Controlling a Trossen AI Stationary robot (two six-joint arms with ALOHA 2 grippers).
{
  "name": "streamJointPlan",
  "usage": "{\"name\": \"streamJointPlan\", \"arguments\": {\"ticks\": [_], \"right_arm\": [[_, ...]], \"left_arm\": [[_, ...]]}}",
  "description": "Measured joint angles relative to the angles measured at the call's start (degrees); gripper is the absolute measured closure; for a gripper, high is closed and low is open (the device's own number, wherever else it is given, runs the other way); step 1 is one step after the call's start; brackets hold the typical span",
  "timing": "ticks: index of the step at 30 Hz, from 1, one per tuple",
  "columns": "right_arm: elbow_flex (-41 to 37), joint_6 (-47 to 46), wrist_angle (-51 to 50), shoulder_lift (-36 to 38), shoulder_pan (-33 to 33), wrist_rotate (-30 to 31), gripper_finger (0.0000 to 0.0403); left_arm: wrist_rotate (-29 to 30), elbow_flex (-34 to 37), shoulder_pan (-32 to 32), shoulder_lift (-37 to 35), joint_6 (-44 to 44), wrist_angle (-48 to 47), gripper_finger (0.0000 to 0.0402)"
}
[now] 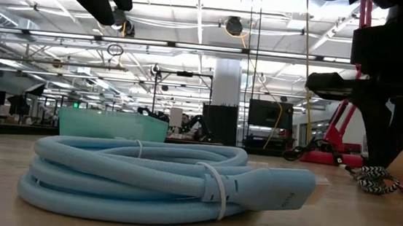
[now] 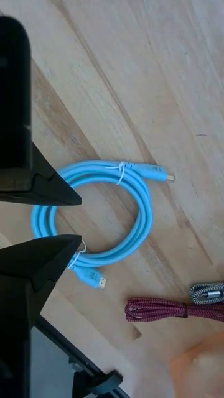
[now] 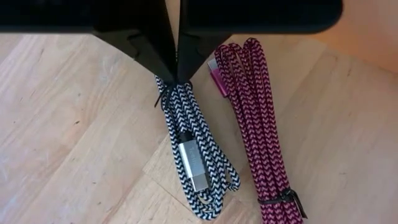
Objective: Pick & Place USB Port
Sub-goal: Put the white USB cable into the blue bin
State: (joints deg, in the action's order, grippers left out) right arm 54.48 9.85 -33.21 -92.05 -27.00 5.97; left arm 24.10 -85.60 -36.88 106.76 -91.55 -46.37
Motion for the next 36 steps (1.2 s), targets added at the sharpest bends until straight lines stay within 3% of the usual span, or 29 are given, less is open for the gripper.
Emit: {"name": "streamJointPlan", "arguments": {"ticks": [7,16,22,29,36], "right_arm": [[0.0,-2.5,-0.4,0.0,0.0,0.0,0.0383],[0.0,-3.3,-0.8,0.0,0.0,0.0,0.0275],[0.1,-1.9,-0.7,0.0,0.0,0.0,0.0232],[0.1,-2.8,-0.8,0.0,0.3,0.0,0.0231],[0.1,-14.1,-3.6,0.0,3.6,-1.6,0.0258]], "left_arm": [[0.0,0.0,0.0,0.0,0.0,0.0,0.0314],[0.0,0.0,0.0,0.0,0.0,0.0,0.0314],[0.0,0.0,0.0,0.0,0.0,0.0,0.0314],[0.0,0.0,0.0,0.0,-0.1,0.0,0.0314],[0.0,0.0,0.0,0.0,-0.5,0.0,0.0314]]}}
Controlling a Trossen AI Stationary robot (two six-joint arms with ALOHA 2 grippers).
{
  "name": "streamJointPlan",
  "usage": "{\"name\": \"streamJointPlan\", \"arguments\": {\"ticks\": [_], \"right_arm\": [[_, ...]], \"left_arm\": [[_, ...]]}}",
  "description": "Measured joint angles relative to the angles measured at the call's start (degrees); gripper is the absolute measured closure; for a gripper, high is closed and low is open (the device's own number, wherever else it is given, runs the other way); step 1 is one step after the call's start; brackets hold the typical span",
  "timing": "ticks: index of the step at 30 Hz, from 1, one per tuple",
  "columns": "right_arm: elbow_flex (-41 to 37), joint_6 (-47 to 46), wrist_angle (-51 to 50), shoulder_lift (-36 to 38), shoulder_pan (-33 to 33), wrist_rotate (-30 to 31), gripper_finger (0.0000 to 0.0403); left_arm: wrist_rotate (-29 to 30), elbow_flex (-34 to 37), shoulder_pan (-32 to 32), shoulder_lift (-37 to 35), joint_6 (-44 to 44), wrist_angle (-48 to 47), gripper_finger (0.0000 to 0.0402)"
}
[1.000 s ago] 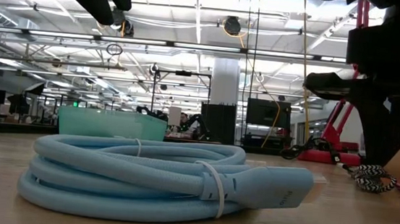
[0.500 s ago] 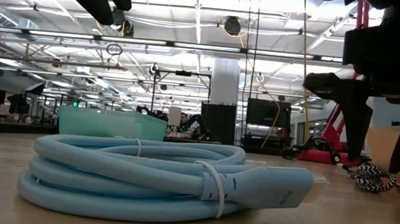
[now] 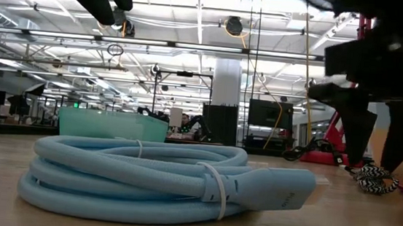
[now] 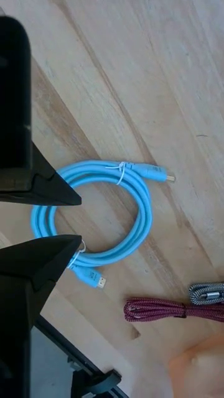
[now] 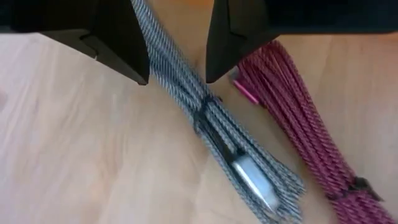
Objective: Pick & Place USB Port
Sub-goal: Put the white USB cable into the blue bin
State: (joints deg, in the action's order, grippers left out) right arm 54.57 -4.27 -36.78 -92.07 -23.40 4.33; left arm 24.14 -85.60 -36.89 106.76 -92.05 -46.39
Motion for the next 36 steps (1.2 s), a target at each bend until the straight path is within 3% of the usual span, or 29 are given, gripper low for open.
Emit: {"name": "streamJointPlan", "arguments": {"ticks": [4,12,22,27,33,36], "right_arm": [[0.0,-4.4,-1.6,0.0,1.4,-4.4,0.0262],[0.0,-5.8,-1.0,-0.6,1.6,-4.6,0.0244],[0.2,-8.5,-2.4,-8.2,1.2,-4.7,0.0241],[0.6,-8.5,-2.0,-6.8,1.3,-3.4,0.0283],[3.3,-8.6,-2.2,-2.7,3.0,-1.0,0.0387],[6.1,-9.5,-2.6,0.5,4.3,0.2,0.0392]], "left_arm": [[0.4,0.0,0.0,0.0,0.1,0.0,0.0314],[1.7,0.0,0.2,0.0,0.2,0.0,0.0314],[1.8,0.0,0.2,0.0,-0.3,0.0,0.0314],[1.8,0.0,0.2,0.0,-0.7,0.2,0.0314],[1.8,0.0,0.3,0.0,-0.7,0.2,0.0314],[1.8,0.0,0.3,0.0,-1.0,0.2,0.0314]]}}
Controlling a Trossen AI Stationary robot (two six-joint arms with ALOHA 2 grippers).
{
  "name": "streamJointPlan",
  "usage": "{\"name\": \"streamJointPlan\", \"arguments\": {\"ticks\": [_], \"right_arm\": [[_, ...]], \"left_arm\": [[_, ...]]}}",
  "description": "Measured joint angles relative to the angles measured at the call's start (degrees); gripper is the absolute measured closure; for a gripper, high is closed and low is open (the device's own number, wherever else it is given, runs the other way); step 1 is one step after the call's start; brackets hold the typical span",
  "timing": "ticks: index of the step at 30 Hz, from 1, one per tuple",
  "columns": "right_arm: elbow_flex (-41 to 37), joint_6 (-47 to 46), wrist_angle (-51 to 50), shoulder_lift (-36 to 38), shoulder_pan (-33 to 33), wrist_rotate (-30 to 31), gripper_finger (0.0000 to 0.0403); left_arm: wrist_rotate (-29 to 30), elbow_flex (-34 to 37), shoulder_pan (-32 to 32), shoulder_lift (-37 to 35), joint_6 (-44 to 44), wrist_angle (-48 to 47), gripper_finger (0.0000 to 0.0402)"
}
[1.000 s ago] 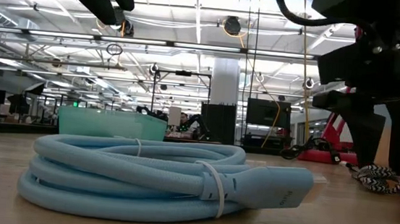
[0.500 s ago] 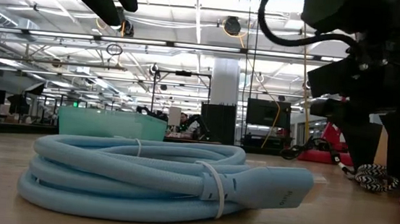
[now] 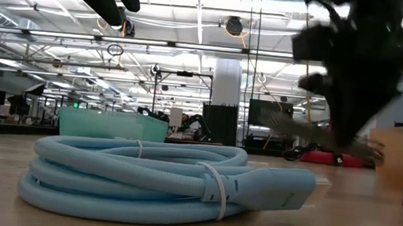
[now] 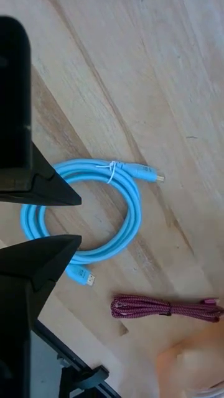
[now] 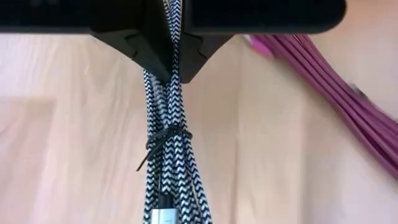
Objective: Pick & Place USB Port
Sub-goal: Put the white USB cable into the blue bin
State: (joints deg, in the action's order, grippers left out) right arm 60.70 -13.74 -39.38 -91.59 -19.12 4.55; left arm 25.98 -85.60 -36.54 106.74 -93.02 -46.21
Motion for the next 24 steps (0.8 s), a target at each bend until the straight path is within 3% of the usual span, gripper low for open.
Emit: {"name": "streamJointPlan", "arguments": {"ticks": [3,7,11,15,20,24], "right_arm": [[3.5,-0.5,-0.4,2.8,2.0,1.2,0.0396],[9.3,-1.5,1.1,7.5,5.6,0.6,0.0397],[13.2,-7.1,7.5,11.7,9.8,-7.7,0.0400],[14.0,-15.2,21.5,15.9,13.2,-14.9,0.0400],[13.9,-21.9,35.8,18.3,15.3,-16.8,0.0401],[14.0,-25.7,41.2,18.7,15.8,-16.6,0.0402]], "left_arm": [[0.9,0.0,0.1,0.0,-1.0,0.0,0.0314],[6.7,0.0,0.1,0.0,-5.2,-0.1,0.0314],[17.0,0.0,0.1,0.0,-11.7,-0.1,0.0314],[24.5,0.0,0.2,-0.8,-14.0,-0.8,0.0314],[29.7,0.0,1.2,-5.7,-10.7,-5.7,0.0314],[33.7,0.0,3.2,-14.5,-1.3,-9.6,0.0314]]}}
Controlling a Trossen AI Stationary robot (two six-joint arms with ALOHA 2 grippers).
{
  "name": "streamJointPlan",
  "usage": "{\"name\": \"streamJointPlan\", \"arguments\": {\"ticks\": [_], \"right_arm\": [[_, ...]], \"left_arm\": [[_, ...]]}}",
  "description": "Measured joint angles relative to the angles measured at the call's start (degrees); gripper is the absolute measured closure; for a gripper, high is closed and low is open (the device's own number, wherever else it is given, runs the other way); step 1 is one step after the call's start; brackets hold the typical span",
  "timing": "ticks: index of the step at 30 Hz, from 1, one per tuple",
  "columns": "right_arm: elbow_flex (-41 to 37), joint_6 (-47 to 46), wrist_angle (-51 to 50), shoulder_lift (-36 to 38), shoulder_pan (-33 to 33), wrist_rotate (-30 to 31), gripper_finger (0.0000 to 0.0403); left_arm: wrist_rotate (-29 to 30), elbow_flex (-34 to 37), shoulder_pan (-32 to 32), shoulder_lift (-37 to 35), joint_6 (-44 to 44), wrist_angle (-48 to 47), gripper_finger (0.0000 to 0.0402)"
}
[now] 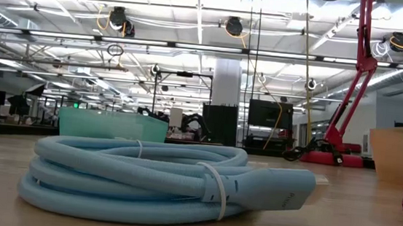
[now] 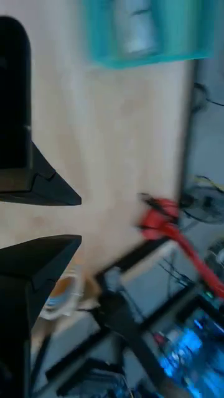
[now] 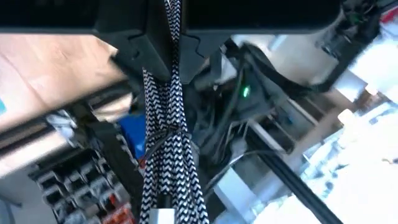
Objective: Pick & Place USB Port
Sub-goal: Put the white USB cable into the blue bin
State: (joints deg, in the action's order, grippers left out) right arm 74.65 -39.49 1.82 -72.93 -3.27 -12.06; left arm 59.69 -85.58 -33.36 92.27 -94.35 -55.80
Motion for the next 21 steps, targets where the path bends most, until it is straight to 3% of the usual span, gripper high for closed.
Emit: {"name": "streamJointPlan", "arguments": {"ticks": [4,7,12,17,21], "right_arm": [[0.0,-0.6,0.7,-0.4,0.0,3.8,0.0402],[0.0,-0.6,0.5,-0.7,0.0,7.1,0.0402],[-0.1,-0.4,5.7,-2.2,0.2,9.8,0.0402],[0.0,0.0,10.9,-3.5,0.3,10.5,0.0402],[-0.1,0.2,11.7,-3.9,0.5,10.5,0.0402]], "left_arm": [[0.4,0.0,3.6,-10.7,16.6,2.0,0.0314],[-4.5,0.0,7.8,-16.9,32.5,8.2,0.0314],[-23.6,0.0,17.5,-20.4,53.4,20.0,0.0314],[-42.5,0.0,26.7,-18.2,63.7,32.5,0.0314],[-51.7,0.0,31.0,-16.8,67.1,39.7,0.0313]]}}
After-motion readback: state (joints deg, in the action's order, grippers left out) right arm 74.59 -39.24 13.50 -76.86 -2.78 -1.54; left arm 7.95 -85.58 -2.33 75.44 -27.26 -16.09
